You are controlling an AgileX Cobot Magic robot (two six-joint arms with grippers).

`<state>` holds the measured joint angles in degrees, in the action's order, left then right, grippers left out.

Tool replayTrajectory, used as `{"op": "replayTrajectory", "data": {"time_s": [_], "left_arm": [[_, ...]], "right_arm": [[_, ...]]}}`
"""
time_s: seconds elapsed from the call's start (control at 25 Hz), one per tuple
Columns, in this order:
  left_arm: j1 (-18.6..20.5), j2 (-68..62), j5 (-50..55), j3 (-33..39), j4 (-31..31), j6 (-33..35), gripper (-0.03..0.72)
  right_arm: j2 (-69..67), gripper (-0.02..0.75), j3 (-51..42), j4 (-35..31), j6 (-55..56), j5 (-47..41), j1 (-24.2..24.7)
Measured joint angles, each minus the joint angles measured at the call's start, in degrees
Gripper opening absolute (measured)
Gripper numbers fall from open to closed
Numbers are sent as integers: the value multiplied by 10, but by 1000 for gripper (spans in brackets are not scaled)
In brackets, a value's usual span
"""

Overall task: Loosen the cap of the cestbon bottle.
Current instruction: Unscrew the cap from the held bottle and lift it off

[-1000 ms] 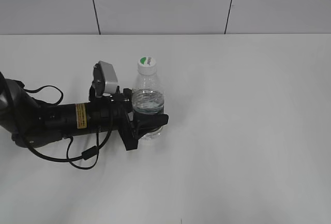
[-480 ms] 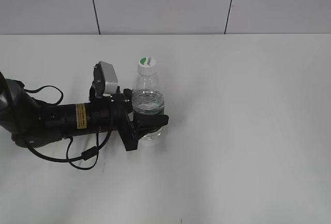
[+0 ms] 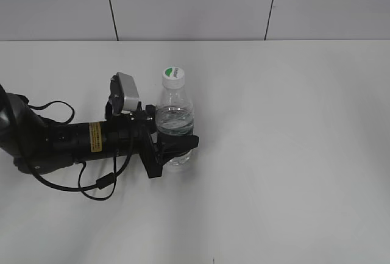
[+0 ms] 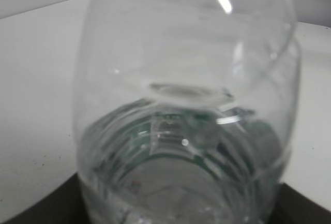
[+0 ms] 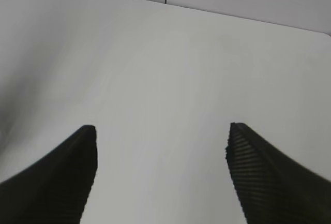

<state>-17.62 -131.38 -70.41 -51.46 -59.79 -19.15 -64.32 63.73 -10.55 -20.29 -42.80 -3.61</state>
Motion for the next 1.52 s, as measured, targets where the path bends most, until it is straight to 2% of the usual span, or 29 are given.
{"op": "replayTrajectory", "data": {"time_s": [0.44, 0.64, 0.84, 0.96, 1.28, 1.52], "left_arm": [[0, 0, -1, 0, 0, 0, 407], [0, 0, -1, 0, 0, 0, 407], [0, 0, -1, 0, 0, 0, 407], [0, 0, -1, 0, 0, 0, 407], [0, 0, -2, 0, 0, 0, 407], [0, 0, -2, 0, 2, 0, 407]], "right_arm": [[-235, 593, 181, -42, -13, -46, 0], [-292, 590, 192, -63, -25, -37, 0], [-328, 590, 197, -114, -76, -61, -13], [-347, 590, 220, -104, -63, -94, -48], [-416, 590, 372, 41, 113, -255, -195], [-468, 590, 451, 51, 176, -264, -252]]}}
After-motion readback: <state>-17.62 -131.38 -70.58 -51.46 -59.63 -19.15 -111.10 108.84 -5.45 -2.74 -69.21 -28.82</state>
